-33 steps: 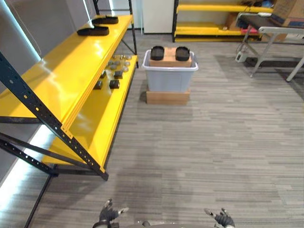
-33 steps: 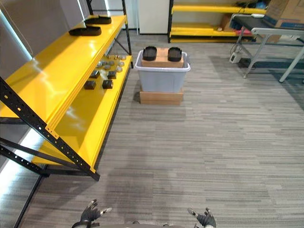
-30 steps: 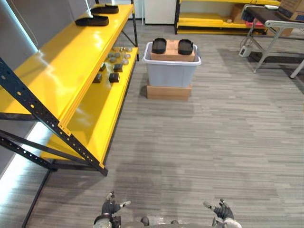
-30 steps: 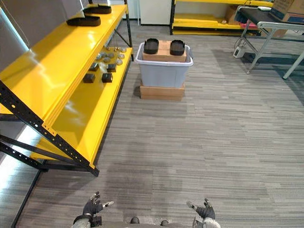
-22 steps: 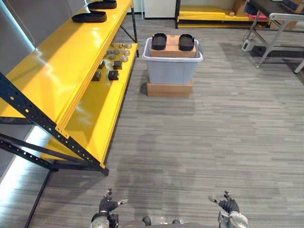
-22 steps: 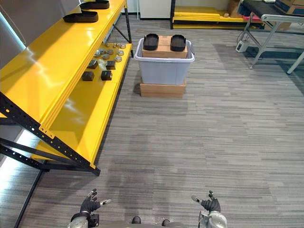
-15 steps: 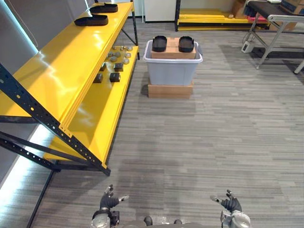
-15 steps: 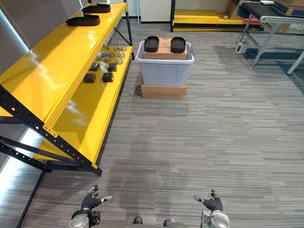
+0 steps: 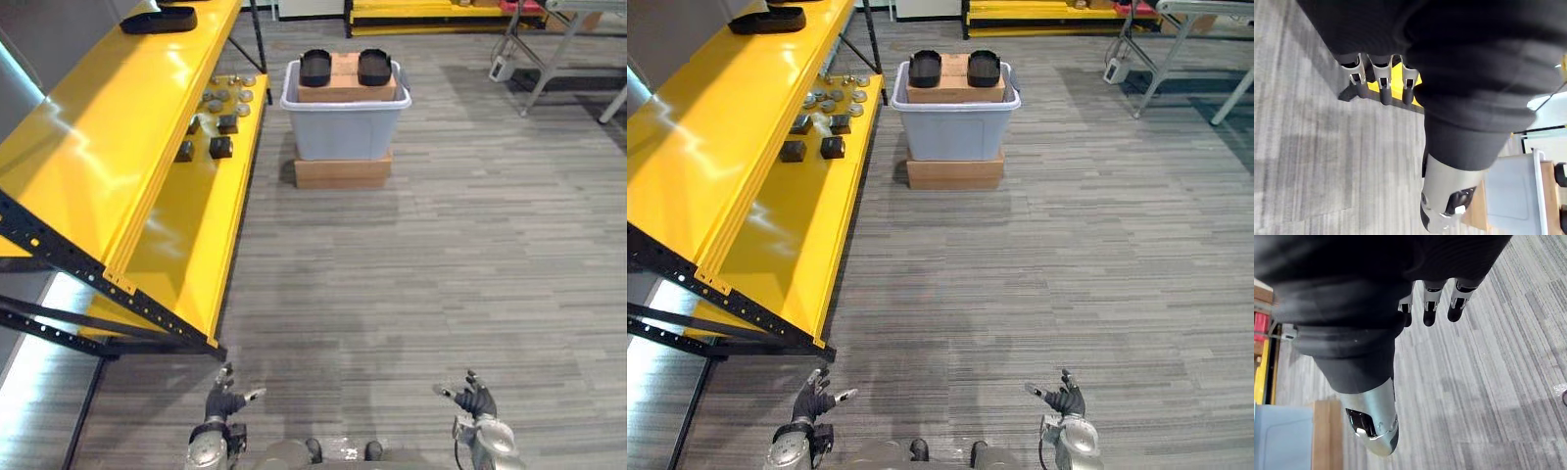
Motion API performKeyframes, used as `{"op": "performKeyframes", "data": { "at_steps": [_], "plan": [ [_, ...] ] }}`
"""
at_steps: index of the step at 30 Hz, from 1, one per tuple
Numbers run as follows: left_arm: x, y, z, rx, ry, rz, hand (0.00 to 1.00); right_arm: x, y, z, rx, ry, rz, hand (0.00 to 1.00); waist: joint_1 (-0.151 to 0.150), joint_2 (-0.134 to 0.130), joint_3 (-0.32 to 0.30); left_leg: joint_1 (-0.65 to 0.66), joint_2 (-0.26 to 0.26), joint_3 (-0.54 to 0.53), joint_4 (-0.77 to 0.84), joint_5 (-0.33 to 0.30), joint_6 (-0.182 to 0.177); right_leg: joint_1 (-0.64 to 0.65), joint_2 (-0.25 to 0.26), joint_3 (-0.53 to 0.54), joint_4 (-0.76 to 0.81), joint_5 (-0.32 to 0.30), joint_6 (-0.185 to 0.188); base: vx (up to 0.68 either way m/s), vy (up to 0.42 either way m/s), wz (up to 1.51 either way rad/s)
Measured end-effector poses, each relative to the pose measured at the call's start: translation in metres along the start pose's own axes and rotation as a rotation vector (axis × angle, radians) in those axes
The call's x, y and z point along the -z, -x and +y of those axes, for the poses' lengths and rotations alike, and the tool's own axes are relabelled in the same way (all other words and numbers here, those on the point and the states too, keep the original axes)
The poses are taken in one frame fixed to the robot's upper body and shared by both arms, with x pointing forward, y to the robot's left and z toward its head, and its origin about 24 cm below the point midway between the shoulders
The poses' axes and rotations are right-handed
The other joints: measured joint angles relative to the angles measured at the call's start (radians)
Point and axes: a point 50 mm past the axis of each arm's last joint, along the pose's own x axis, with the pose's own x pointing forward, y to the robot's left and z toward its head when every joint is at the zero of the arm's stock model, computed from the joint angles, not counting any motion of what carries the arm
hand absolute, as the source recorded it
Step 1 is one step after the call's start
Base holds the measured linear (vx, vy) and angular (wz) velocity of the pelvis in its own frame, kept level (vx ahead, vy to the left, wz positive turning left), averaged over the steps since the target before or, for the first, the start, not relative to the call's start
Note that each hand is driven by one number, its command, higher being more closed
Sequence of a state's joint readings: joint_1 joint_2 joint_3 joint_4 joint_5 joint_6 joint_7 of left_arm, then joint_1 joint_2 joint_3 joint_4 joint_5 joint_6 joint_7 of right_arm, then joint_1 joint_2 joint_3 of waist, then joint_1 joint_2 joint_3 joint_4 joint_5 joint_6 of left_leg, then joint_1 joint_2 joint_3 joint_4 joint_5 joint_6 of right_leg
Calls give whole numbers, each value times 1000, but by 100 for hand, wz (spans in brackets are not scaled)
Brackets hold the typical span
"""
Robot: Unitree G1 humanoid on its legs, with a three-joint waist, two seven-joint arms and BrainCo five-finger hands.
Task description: Walk over and take plastic housings, then place them on the shelf
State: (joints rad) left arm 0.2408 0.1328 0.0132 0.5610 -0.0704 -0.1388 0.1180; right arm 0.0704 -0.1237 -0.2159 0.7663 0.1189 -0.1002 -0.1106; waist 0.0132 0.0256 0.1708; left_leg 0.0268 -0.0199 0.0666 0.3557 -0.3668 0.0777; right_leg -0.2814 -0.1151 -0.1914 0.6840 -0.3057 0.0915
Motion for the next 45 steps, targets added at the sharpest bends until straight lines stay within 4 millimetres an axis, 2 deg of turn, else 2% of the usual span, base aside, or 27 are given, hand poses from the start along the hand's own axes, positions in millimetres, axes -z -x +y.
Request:
{"op": "performKeyframes", "data": {
  "at_steps": [2,4,6,8,9,11,13,14,16,17,20,22,23,24,26,27,29,31,32,34,35,37,39,41,42,43,45],
  "plan": [
    [0,0,2,-7,-4,1,0,-5,-2,0,0,9,-14,0,-1,-1,2,27,20,3,-20,-10,-14,-43,6,-30,-85,8,1,308,19,-6],
    [-1,-1,2,-20,-4,-3,0,-15,-6,2,-13,25,-43,0,-5,4,10,68,50,0,-60,-17,-29,-101,36,-30,-225,72,-3,445,-37,0],
    [-9,-6,-1,-18,3,-26,0,-26,-10,4,-20,32,-73,0,-16,-1,37,132,71,-11,-112,-22,-65,-131,70,-13,-431,229,-13,511,-100,19],
    [-8,-7,3,-36,-9,-20,0,-30,-11,3,-15,36,-85,0,-31,-16,40,181,77,-39,-117,-43,-112,-142,73,14,-478,389,-69,561,-188,34],
    [-10,-9,-4,-29,13,-19,0,-34,-12,0,-2,44,-99,0,-39,16,37,174,126,-69,-78,-37,-132,-157,97,-12,-403,421,-133,577,-222,25],
    [-13,-11,-8,-20,16,-27,0,-43,-14,5,-15,41,-127,0,-48,31,41,105,145,-82,66,41,-193,-161,109,-37,-340,335,-159,630,-284,17],
    [-6,-10,-8,-33,38,0,0,-45,-13,9,-35,58,-140,0,-49,46,51,4,174,-89,353,239,-161,-58,142,-45,-368,274,-179,614,-288,9],
    [-2,-8,-8,-35,44,14,0,-44,-12,12,-47,68,-139,0,-37,56,54,-70,220,-84,571,331,-152,51,178,-45,-435,258,-190,506,-203,1],
    [-5,-9,-8,-34,45,6,0,-45,-12,16,-54,47,-145,0,-14,39,65,-202,276,-12,836,261,-85,213,206,-23,-538,247,-207,622,-252,-16],
    [-5,-9,-9,-33,50,4,0,-47,-12,17,-55,39,-150,0,1,32,70,-240,276,7,855,245,-78,253,206,-13,-564,247,-207,616,-245,-27],
    [-6,-9,-9,-34,66,4,0,-58,-16,21,-60,21,-174,0,13,24,73,-398,223,60,684,167,-106,368,203,29,-665,234,-208,445,-96,-26],
    [-9,-10,-10,-34,79,-8,0,-61,-17,24,-65,18,-180,0,32,11,88,-422,155,75,389,161,-107,416,181,56,-684,207,-200,386,15,-35],
    [-12,-9,-13,-32,97,-19,0,-60,-18,22,-56,12,-173,0,37,10,91,-408,110,71,124,198,-140,448,170,58,-693,191,-184,528,79,-28],
    [-9,-7,-15,-29,104,-10,0,-59,-18,20,-48,13,-168,0,40,18,93,-400,89,71,-99,263,-144,486,170,61,-709,168,-168,526,97,-19],
    [-10,-8,-20,-24,118,-10,0,-52,-18,17,-26,19,-141,0,57,40,92,-410,91,76,-210,307,-142,543,183,70,-722,125,-129,493,166,-27],
    [-7,-8,-19,-28,118,1,0,-43,-17,17,-24,23,-109,0,61,35,85,-400,80,76,-184,409,-95,577,165,76,-720,96,-102,472,193,-21],
    [-4,-6,-16,-40,124,12,0,-34,-14,21,-34,17,-82,0,57,0,58,-397,36,90,-184,493,-25,583,118,74,-691,69,-61,544,194,9],
    [-6,-8,-17,-38,125,9,0,-26,-12,21,-34,14,-55,0,60,-20,54,-419,7,103,-106,437,3,545,76,75,-587,53,-34,540,198,14],
    [-4,-8,-16,-40,123,18,0,-20,-12,21,-29,10,-31,0,59,-21,53,-410,-4,108,-65,375,11,497,54,77,-430,44,-15,507,209,9],
    [0,-8,-13,-46,111,38,0,-10,-9,19,-19,-3,6,0,57,-30,54,-334,-36,104,-34,294,27,381,3,88,-68,106,56,616,248,10],
    [1,-8,-10,-49,97,43,0,-4,-6,19,-20,-5,20,0,53,-39,56,-269,-61,97,-29,250,29,294,-37,89,186,160,46,520,191,20],
    [0,-9,-9,-45,88,39,0,6,-2,18,-19,0,45,0,44,-35,55,-166,-71,78,-43,206,30,182,-65,51,362,115,-21,506,142,29],
    [-1,-9,-6,-51,78,37,0,8,0,23,-44,8,47,0,27,-32,55,-72,-65,47,-86,188,37,97,-65,-12,308,55,-40,491,75,41],
    [-1,-10,-5,-48,72,34,0,9,0,25,-58,6,51,0,3,-28,59,19,-41,14,-117,156,18,21,-39,-79,17,31,-25,485,-6,40],
    [-2,-10,-6,-46,70,32,0,9,0,25,-58,6,50,0,1,-28,59,35,-33,11,-125,147,11,9,-23,-79,-81,47,-18,509,-42,20],
    [-3,-11,-5,-45,65,28,0,10,1,26,-59,4,54,0,1,-32,58,64,-31,-1,-145,131,-10,-6,10,-52,-285,114,-5,490,-86,30],
    [-2,-10,-3,-45,52,31,0,16,4,24,-55,3,71,0,-4,-54,48,103,-33,-28,-145,82,-29,-14,30,21,-476,211,-9,506,-151,53]
  ]
}}
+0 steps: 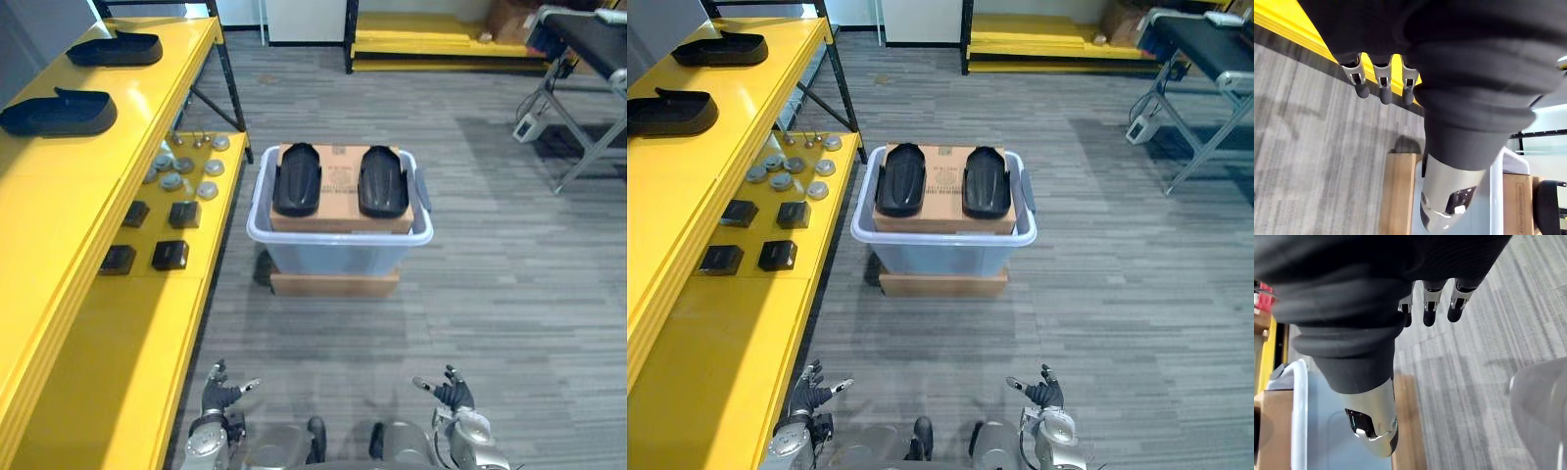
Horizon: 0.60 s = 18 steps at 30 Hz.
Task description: Walk over and take plastic housings, then place them on the shelf
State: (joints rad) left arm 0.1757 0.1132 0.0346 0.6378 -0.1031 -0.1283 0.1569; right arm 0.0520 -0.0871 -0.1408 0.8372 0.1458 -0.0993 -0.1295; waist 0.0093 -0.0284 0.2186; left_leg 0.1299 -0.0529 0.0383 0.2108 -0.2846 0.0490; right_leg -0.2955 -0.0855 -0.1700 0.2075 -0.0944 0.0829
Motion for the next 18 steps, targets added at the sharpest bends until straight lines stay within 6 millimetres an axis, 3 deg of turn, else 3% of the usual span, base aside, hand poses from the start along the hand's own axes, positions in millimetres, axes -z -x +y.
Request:
{"op": "performKeyframes", "data": {
  "at_steps": [1,2,4,5,6,8,10,13,14,15,16,17,18],
  "plan": [
    [0,0,-1,2,0,0,0,4,1,-1,2,1,11,0,-1,-9,-8,19,2,-18,12,-31,-20,-4,2,14,7,65,-26,598,-257,72],
    [4,2,0,0,0,11,0,9,3,-2,3,2,29,0,-6,-12,-40,30,29,-47,44,-60,-60,2,10,3,36,163,-95,626,-275,64],
    [5,3,-2,3,6,14,0,6,2,-1,2,0,21,0,-8,13,-44,-19,75,-54,179,-64,-83,23,40,-33,46,147,-124,616,-283,46],
    [3,2,-7,8,21,10,0,-2,2,0,-5,-3,-15,0,-10,36,-32,-97,111,-39,384,-39,-125,70,67,-57,29,121,-137,681,-321,26],
    [5,4,-11,11,41,20,0,-9,1,3,-14,-5,-42,0,1,56,-25,-194,169,-7,618,52,-152,135,98,-60,-15,107,-153,532,-243,5],
    [10,7,-14,20,43,37,0,-13,1,9,-33,0,-60,0,11,54,-21,-265,222,35,759,32,-124,239,122,-50,-74,96,-169,471,-167,-21],
    [9,7,-20,35,49,33,0,-18,0,9,-25,-17,-78,0,8,41,-18,-301,225,54,686,5,-134,305,108,-38,-112,95,-169,410,-115,-20],
    [6,5,-23,41,53,25,0,-18,-2,-1,15,-50,-72,0,7,43,-18,-326,216,42,364,15,-153,350,82,-18,-143,79,-143,326,27,-33],
    [6,4,-27,53,50,28,0,-14,-1,-12,48,-50,-60,0,2,66,-19,-320,216,16,204,97,-170,360,87,-20,-145,58,-114,171,91,-16],
    [6,4,-31,67,44,30,0,-11,-1,-19,68,-43,-52,0,1,85,-18,-321,223,1,155,169,-161,366,98,-20,-144,46,-106,254,184,-11],
    [5,3,-35,83,34,35,0,-5,0,-31,107,-42,-26,0,-1,130,-23,-312,232,-10,126,195,-141,384,112,-19,-141,25,-89,182,189,1],
    [3,0,-33,79,23,32,0,5,3,-32,123,-52,8,0,-3,101,-26,-287,208,-6,90,203,-132,380,79,-18,-126,12,-71,172,177,3],
    [2,-1,-30,75,17,27,0,7,4,-31,122,-56,15,0,-3,88,-26,-274,196,1,64,209,-126,377,65,-15,-120,6,-61,144,139,3]
  ]
}}
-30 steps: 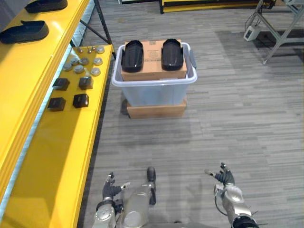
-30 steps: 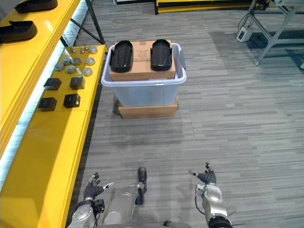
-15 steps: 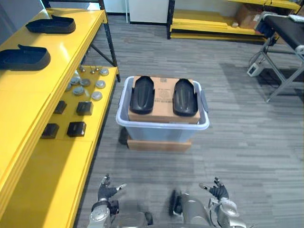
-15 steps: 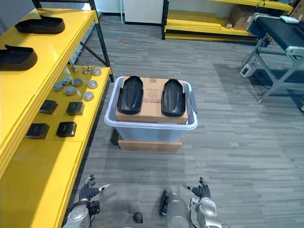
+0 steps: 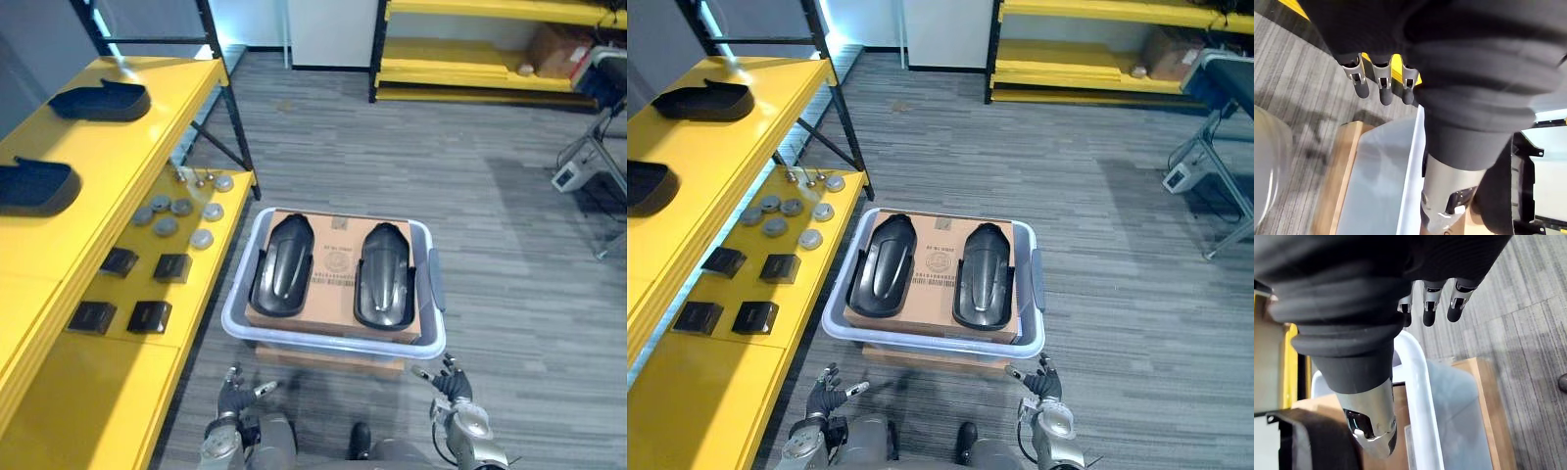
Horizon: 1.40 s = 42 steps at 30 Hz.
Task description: Walk over and take plastic housings, then place them on the shelf
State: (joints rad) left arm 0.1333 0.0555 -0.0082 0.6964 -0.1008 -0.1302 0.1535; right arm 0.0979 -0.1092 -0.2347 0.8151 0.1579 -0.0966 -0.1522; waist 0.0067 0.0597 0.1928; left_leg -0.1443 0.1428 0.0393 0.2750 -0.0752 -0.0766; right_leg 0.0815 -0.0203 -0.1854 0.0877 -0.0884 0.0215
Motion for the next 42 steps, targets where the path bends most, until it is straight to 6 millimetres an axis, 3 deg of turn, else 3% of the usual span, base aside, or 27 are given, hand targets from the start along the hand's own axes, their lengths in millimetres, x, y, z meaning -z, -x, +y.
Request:
{"op": "performKeyframes", "data": {
  "at_steps": [1,4,6,12,18,27,32,36,42],
  "plan": [
    [1,0,8,-13,-22,5,0,4,2,3,-4,-8,12,0,-1,-31,-6,18,-25,23,-50,15,14,-12,-29,12,1,-8,11,128,131,-10],
    [1,-1,21,-33,-77,1,0,-8,1,5,-5,-25,-38,0,2,-58,-13,20,-59,57,-86,19,25,-51,-66,48,16,-19,34,108,117,-25],
    [-1,-1,26,-42,-94,-2,0,-18,0,4,12,-47,-79,0,2,-59,-12,20,-66,72,-83,11,36,-54,-74,57,13,-18,42,75,95,-15],
    [-3,-1,40,-73,-113,-12,0,-97,13,-9,78,-134,-427,0,-20,-70,-15,23,-92,112,-90,-7,62,-68,-98,103,-1,-9,74,46,66,-18],
    [5,5,41,-74,-116,2,0,-126,30,-13,116,-91,-585,0,-21,-83,-23,42,-99,127,-126,2,68,-73,-103,120,-9,2,80,8,20,-9],
    [6,6,36,-51,-143,-4,0,-150,29,0,158,9,-656,0,-19,-81,-22,55,-132,91,-281,114,80,-105,-117,87,-22,22,82,-59,7,14],
    [10,8,32,-32,-154,4,0,-176,23,16,180,38,-691,0,-14,-58,-5,62,-148,63,-355,168,86,-122,-124,61,-22,34,87,-82,32,16],
    [4,7,30,-30,-149,-23,0,-195,11,28,181,43,-676,0,8,-34,39,32,-149,50,-368,192,85,-147,-123,51,-25,50,87,-93,37,8],
    [-3,4,23,-31,-129,-45,0,-221,1,43,182,16,-657,0,19,-26,106,-13,-150,40,-367,211,92,-184,-123,44,-27,62,87,-31,13,5]
  ]
}}
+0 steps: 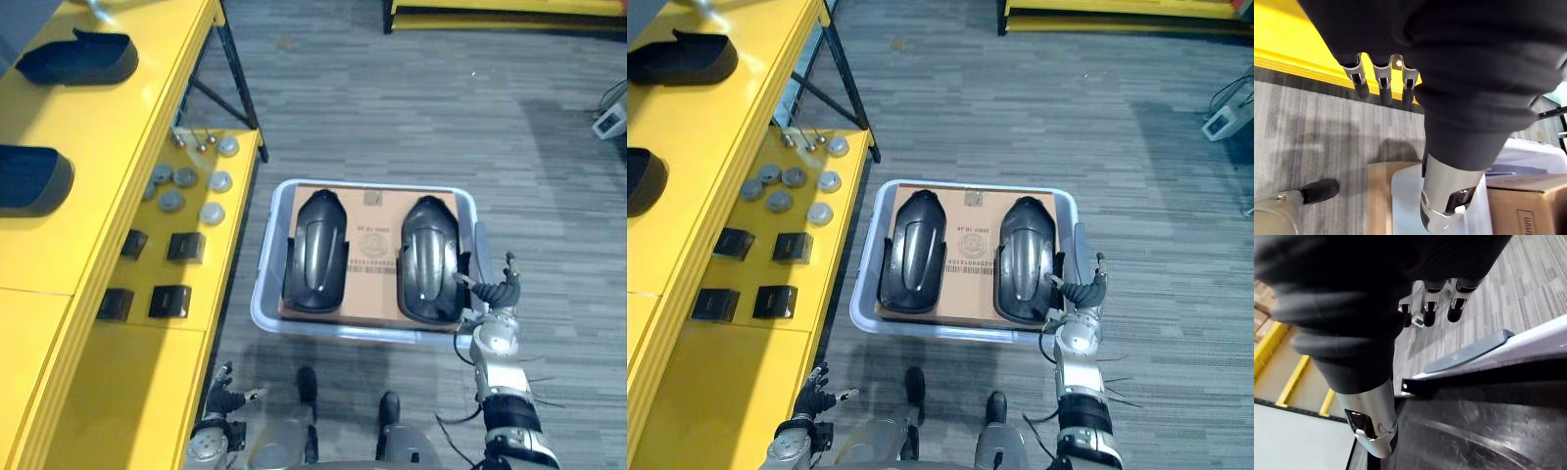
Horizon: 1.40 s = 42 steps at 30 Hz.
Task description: Walk over and take plastic housings, then place them on the shelf
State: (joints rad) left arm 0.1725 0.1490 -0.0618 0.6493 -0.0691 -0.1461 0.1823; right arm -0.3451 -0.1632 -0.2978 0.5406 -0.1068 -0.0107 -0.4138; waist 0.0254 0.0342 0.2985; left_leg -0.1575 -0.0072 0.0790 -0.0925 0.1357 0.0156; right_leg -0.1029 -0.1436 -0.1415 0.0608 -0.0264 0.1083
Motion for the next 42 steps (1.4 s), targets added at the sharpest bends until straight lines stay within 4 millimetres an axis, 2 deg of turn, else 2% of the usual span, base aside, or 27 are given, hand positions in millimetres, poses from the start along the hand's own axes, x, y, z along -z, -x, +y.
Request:
{"op": "performKeyframes", "data": {
  "at_steps": [5,6,9,17,23,26,28,31,34,36,39,42],
  "plan": [
    [-20,-7,-8,5,16,-76,0,-9,-18,3,26,-15,43,0,-2,10,43,-40,-5,-17,0,19,12,-25,-1,-21,-14,14,0,34,-3,8],
    [-24,-8,-9,5,20,-96,0,-10,-22,2,40,-28,62,100,-6,11,54,-44,-6,-23,0,21,12,-26,0,-24,-15,14,-1,58,-6,17],
    [-29,-9,-12,7,25,-112,0,-11,-30,-2,70,-38,90,100,-4,12,70,-47,-10,-24,0,21,11,-28,1,-25,-15,14,-1,39,-4,4],
    [-43,-14,-20,31,35,-152,0,-29,-43,-3,83,-116,84,100,-7,14,110,-59,-6,-25,-2,27,4,-43,6,-24,-12,17,-5,4,-1,0],
    [-46,-14,-27,58,28,-162,0,-26,-40,-9,94,-118,57,100,-9,13,112,-51,-4,-23,-3,26,4,-33,7,-24,-15,16,-7,24,-8,1],
    [-50,-13,-27,62,32,-180,0,-16,-29,-14,92,-96,40,100,-7,12,111,-20,-4,-26,-4,25,3,6,7,-31,-26,16,-7,41,-17,7],
    [-60,-12,-28,67,45,-222,0,-10,-21,-18,95,-83,24,100,-9,12,110,-9,-3,-34,-4,25,2,20,7,-39,-28,15,-8,13,-13,11],
    [-86,-6,-29,79,85,-332,0,-2,-5,-30,111,-56,-6,100,-13,7,101,1,1,-45,-5,25,2,35,7,-48,-28,13,-7,-24,-3,8],
    [-113,16,-23,82,189,-476,0,9,15,-35,125,-30,-19,100,-17,-7,52,8,0,-50,-10,17,-8,43,5,-49,-28,9,-6,0,0,0],
    [-123,25,-23,88,234,-533,0,10,23,-37,133,-10,-38,100,-17,-11,24,15,-1,-52,-11,16,-9,51,4,-51,-28,6,-8,5,-1,4],
    [-153,46,-25,103,335,-675,0,-6,35,-33,142,5,-133,100,-39,-12,-18,25,-3,-68,-11,17,-8,70,4,-72,-28,3,-8,3,-6,14],
    [-176,62,-32,134,387,-785,0,-24,43,-22,111,32,-226,100,-42,-13,-56,33,-3,-72,-11,20,-5,81,4,-76,-29,3,-8,-4,-2,6]
  ]
}}
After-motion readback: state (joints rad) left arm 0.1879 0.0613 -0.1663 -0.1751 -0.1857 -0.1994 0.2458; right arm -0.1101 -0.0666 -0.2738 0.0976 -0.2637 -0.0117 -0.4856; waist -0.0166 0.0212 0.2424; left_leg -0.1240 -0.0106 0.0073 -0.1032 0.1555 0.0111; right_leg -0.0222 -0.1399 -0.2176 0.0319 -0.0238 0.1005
